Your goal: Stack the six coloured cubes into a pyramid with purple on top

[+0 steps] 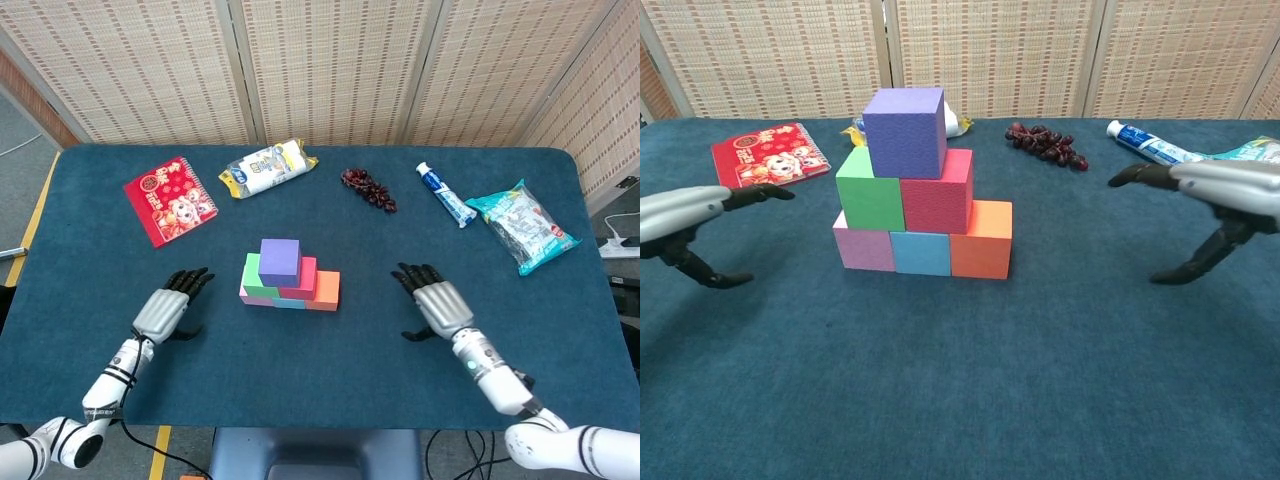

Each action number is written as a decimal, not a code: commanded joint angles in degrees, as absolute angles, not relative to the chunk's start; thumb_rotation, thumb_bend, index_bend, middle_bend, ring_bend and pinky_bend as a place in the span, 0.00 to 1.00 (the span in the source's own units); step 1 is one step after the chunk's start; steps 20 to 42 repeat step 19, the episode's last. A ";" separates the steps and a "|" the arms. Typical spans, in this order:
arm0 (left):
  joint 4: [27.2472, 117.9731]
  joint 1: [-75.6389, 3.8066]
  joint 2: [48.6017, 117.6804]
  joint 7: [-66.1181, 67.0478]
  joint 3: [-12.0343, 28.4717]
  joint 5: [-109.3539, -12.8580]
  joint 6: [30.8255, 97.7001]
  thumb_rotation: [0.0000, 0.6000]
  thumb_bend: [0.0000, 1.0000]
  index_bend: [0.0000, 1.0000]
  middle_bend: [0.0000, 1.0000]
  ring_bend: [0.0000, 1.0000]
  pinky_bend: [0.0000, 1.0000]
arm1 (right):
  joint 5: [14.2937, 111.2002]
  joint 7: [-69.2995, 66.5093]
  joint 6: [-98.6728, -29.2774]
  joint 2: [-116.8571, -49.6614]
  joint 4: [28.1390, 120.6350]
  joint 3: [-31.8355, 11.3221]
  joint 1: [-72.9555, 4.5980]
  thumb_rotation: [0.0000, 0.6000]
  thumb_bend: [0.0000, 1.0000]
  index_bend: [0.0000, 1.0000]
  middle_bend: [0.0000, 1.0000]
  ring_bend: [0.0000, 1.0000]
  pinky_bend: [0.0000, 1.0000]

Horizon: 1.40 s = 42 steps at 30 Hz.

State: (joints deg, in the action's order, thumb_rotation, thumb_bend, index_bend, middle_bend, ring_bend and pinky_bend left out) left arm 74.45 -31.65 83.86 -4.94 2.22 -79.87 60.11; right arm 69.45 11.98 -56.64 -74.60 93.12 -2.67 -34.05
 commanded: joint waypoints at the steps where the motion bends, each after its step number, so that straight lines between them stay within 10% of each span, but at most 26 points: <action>1: 79.02 -27.30 78.97 -2.86 2.38 -78.94 66.34 1.00 0.32 0.00 0.00 0.00 0.00 | 75.23 6.52 -63.81 -67.73 95.57 -1.02 -28.80 0.99 0.28 0.00 0.00 0.00 0.00; 17: 93.34 -10.84 66.84 2.15 -0.80 -80.89 87.34 1.00 0.32 0.04 0.00 0.00 0.00 | 89.47 -9.59 -88.53 -60.07 88.65 4.35 -10.77 1.00 0.29 0.00 0.00 0.00 0.00; 42: 94.30 -9.83 66.49 2.32 -1.39 -81.53 88.06 1.00 0.32 0.04 0.00 0.00 0.00 | 89.95 -10.00 -89.46 -60.17 88.19 4.52 -9.75 1.00 0.29 0.00 0.00 0.00 0.00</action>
